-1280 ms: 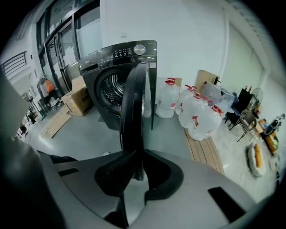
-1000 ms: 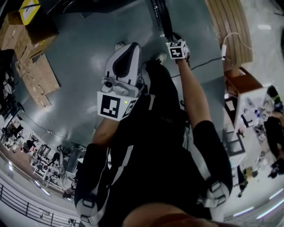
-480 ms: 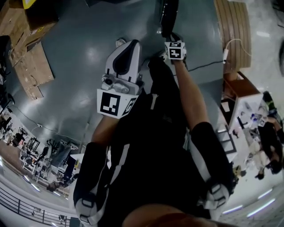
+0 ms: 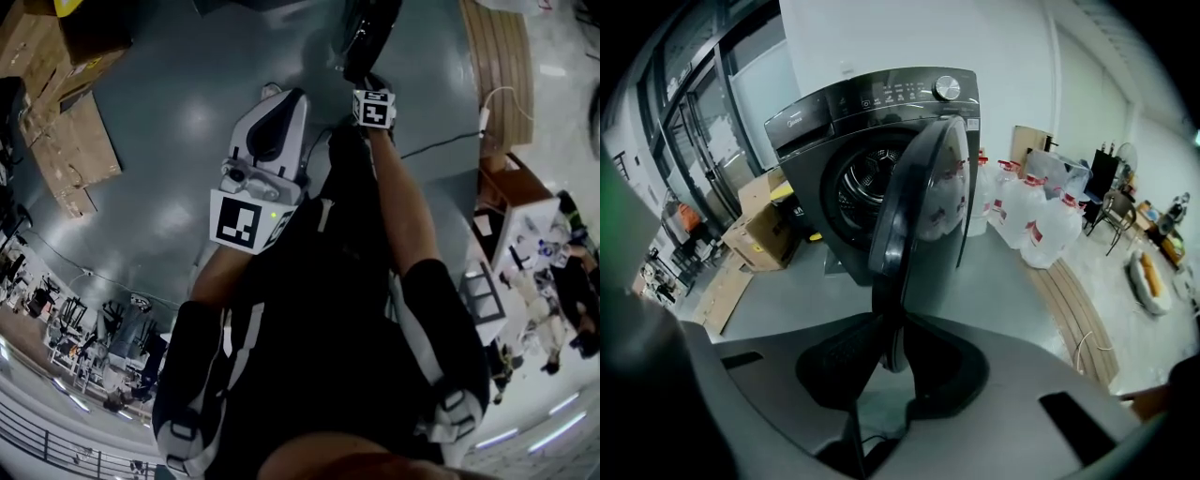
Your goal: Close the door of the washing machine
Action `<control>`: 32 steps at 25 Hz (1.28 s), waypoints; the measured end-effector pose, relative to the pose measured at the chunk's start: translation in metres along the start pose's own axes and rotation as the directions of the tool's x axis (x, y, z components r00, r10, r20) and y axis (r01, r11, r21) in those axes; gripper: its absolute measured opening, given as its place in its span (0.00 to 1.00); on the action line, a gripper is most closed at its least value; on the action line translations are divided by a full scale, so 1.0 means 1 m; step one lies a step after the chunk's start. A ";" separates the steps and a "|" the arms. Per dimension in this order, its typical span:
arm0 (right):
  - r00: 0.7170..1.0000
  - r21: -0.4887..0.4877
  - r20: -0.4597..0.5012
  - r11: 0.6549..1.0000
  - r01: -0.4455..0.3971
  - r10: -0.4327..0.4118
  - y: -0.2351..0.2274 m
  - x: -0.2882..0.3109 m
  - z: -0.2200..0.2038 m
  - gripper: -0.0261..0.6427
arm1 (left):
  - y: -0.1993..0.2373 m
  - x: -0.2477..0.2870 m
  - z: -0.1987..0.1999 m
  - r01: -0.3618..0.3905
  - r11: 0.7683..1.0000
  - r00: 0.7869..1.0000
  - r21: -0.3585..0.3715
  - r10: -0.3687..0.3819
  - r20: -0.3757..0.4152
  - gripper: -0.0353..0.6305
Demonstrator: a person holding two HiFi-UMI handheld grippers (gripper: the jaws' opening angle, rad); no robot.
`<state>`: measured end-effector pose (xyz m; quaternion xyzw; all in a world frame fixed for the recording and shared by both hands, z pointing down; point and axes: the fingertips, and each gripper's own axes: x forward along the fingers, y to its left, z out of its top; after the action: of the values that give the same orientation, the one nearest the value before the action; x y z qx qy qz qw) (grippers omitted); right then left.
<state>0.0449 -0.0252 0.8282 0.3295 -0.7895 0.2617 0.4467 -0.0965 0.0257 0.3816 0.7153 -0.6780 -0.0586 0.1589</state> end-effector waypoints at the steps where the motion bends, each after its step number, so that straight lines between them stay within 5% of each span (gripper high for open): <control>1: 1.000 -0.001 -0.001 1.000 0.006 -0.006 0.003 0.004 -0.001 0.14 | 0.008 -0.003 0.002 -0.003 1.000 1.000 -0.003 0.003 0.000 0.06; 18: 1.000 0.072 0.019 0.997 0.007 -0.009 0.074 0.038 0.033 0.15 | 0.105 -0.036 0.017 -0.070 0.997 0.996 -0.032 0.071 0.046 0.06; 32: 0.999 0.136 0.026 0.990 0.039 -0.043 0.125 0.061 0.079 0.15 | 0.168 -0.049 0.012 -0.070 0.997 0.998 -0.029 0.070 0.005 0.06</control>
<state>-0.1151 -0.0174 0.8304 0.3789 -0.7694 0.3007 0.4173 -0.2631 0.0677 0.4152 0.6885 -0.7022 -0.0646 0.1691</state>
